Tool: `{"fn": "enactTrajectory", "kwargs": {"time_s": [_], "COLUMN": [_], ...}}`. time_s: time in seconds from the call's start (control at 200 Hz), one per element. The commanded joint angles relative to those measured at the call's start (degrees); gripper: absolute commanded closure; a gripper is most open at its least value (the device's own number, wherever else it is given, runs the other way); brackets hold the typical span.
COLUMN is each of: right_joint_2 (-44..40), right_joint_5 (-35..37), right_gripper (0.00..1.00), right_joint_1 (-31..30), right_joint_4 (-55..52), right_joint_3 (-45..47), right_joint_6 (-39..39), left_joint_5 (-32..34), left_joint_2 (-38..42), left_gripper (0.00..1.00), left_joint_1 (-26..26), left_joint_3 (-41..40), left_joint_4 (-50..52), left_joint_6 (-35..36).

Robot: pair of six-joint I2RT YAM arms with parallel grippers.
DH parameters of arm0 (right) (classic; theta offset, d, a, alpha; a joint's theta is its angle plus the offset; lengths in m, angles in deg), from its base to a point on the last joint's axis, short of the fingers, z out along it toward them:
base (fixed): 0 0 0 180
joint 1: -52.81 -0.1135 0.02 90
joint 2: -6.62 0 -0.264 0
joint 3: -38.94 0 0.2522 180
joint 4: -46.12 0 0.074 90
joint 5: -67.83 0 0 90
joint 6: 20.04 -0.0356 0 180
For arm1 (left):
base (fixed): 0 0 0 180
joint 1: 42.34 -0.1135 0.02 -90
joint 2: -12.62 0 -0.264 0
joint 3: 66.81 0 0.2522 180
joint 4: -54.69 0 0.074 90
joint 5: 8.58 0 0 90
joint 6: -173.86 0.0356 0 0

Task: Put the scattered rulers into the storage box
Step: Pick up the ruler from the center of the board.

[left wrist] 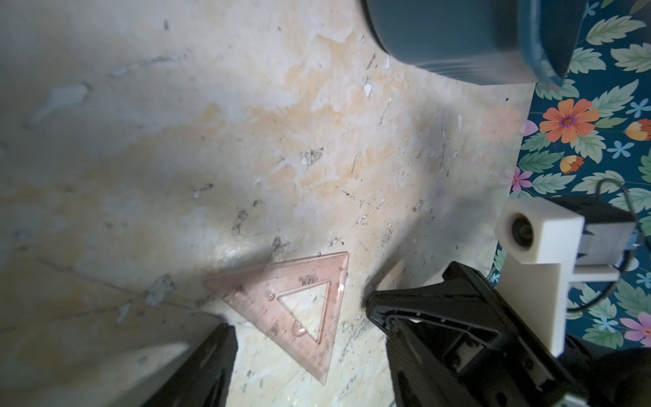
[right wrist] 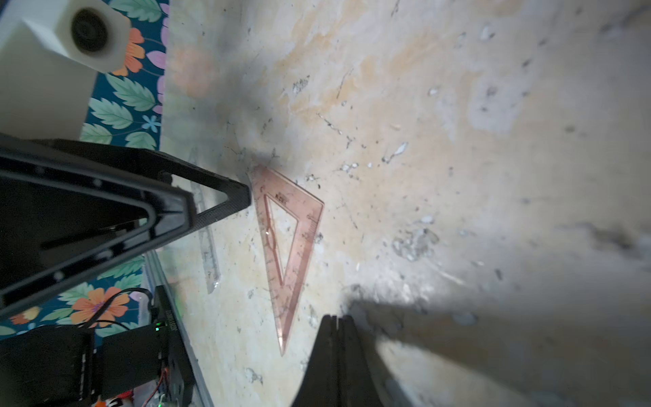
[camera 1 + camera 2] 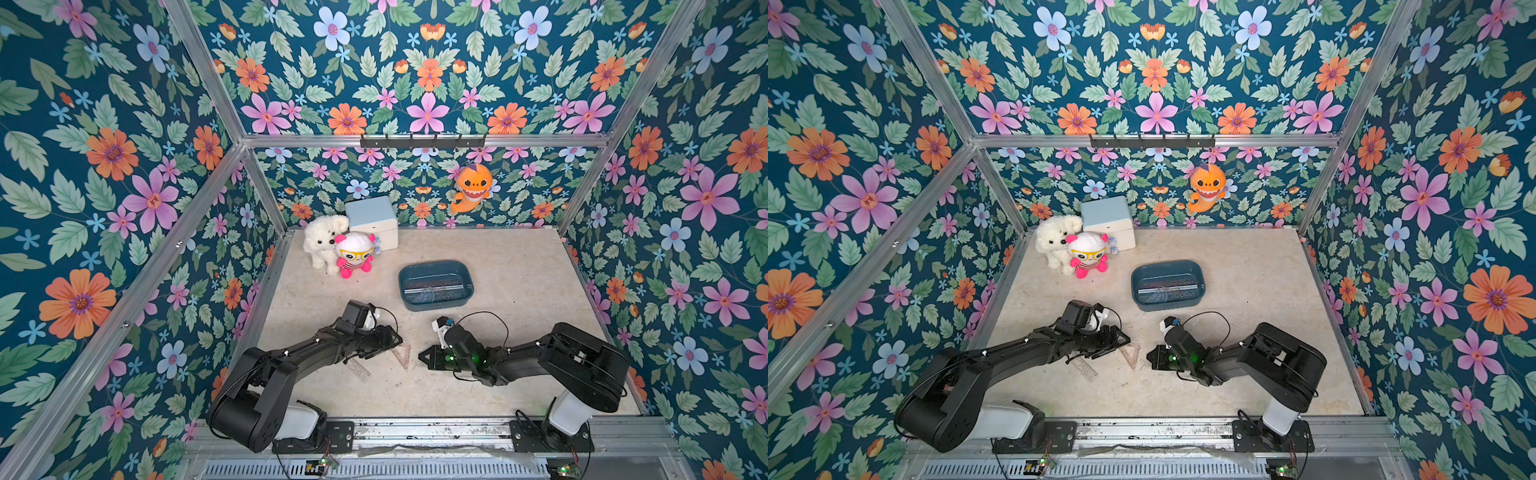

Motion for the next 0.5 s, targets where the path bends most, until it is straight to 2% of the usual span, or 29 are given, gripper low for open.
{"fn": "enactTrajectory", "kwargs": {"time_s": [0.0,0.16,0.42,0.5], "right_joint_2": [-3.4,-2.1,-0.8,2.0], "right_joint_5": [3.9,4.3,2.9,2.5], "right_gripper": [0.99,0.99,1.00,1.00], "right_joint_1": [-0.1,-0.1,-0.5,-1.0], "right_joint_4": [-12.9,-12.9,-12.8,-13.4], "right_joint_3": [-1.9,-5.6,-9.5,-11.0], "right_joint_6": [3.3,4.3,5.1,5.6], "left_joint_5": [6.2,4.3,6.0,6.3], "left_joint_2": [-0.6,-4.2,-0.7,0.0], "left_gripper": [0.26,0.27,0.26,0.27], "left_joint_1": [-0.1,0.0,-0.4,-0.5], "left_joint_3": [-0.3,-1.1,-1.2,-1.3], "left_joint_4": [6.8,3.1,5.9,6.3], "left_joint_6": [-1.1,-1.5,-0.3,-0.3]}}
